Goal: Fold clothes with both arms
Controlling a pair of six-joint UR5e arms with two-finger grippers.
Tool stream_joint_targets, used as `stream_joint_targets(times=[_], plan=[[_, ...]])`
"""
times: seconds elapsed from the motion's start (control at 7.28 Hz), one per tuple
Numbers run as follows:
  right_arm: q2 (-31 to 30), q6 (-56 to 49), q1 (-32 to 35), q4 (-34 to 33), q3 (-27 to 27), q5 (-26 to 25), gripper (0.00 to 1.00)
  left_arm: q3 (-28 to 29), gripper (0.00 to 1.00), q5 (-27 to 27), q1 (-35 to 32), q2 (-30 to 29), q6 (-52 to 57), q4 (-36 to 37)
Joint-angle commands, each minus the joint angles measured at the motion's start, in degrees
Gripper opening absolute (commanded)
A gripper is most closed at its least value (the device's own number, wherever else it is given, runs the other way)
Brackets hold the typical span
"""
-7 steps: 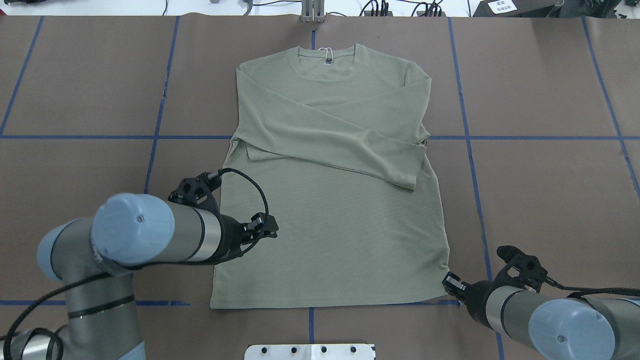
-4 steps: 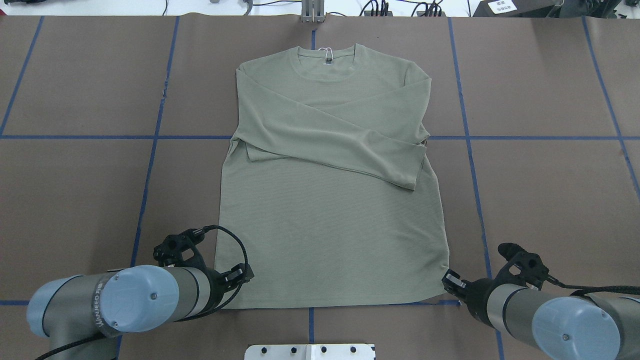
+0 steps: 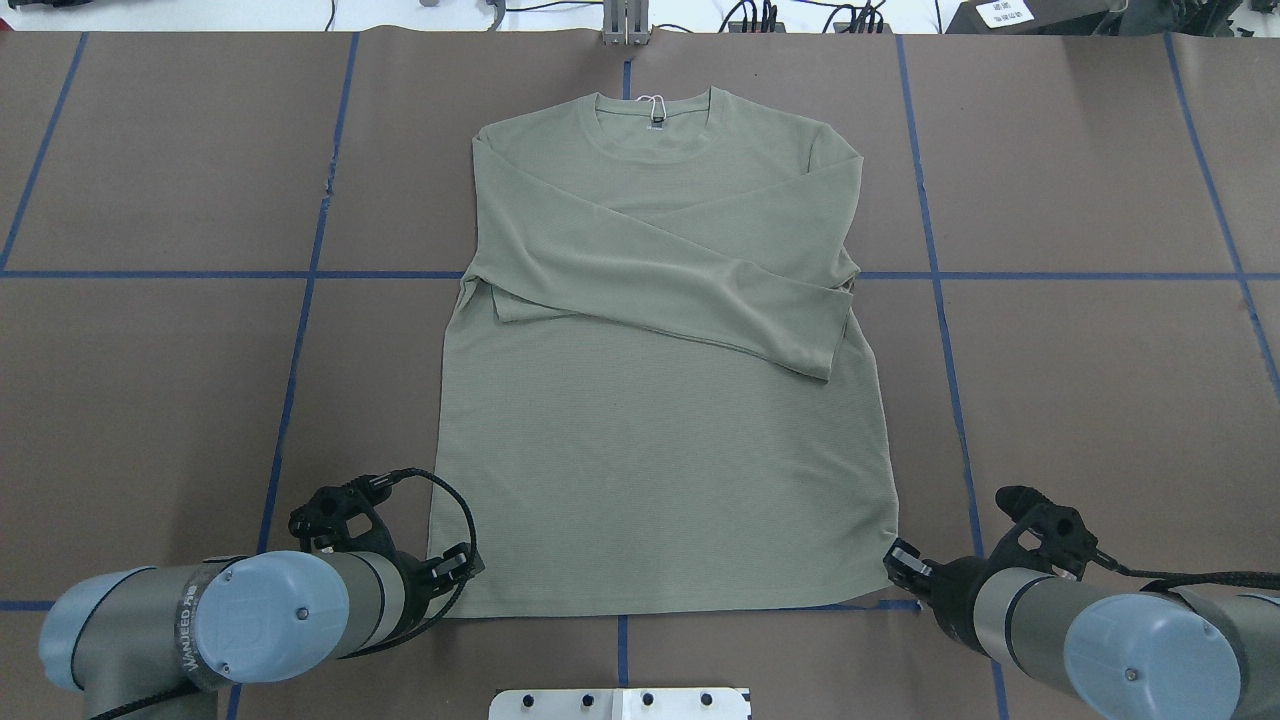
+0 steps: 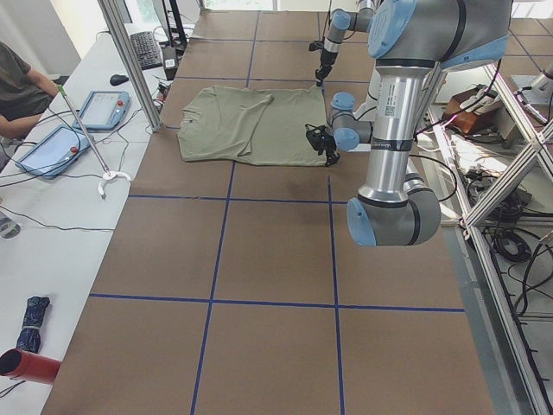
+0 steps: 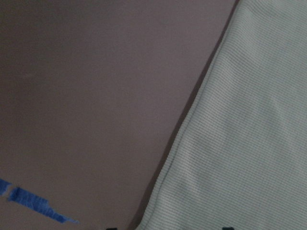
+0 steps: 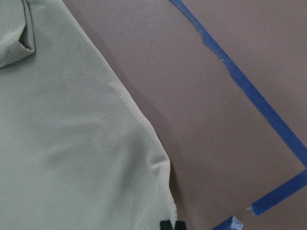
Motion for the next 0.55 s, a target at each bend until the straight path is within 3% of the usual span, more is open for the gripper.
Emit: stream_joint_targets(times=[0.0, 0.14, 0.27, 0.41], plan=[[-0.05, -0.03, -0.07, 0.0, -0.17, 0.0, 0.0, 0.05, 0.46, -0.08, 1.1, 0.72, -1.03, 0.11], [-0.05, -0.03, 0.01, 0.0, -0.09, 0.0, 0.0, -0.12, 0.15, -0.17, 1.19, 0.64, -1.99, 0.03], [0.12, -0.03, -0.07, 0.0, 0.0, 0.0, 0.0, -0.13, 0.0, -0.35, 1.37, 0.55, -2.18, 0.03], [0.04, -0.03, 0.1, 0.0, 0.26, 0.09, 0.0, -1.43, 0.0, -0.52, 1.37, 0.64, -2.27, 0.11]])
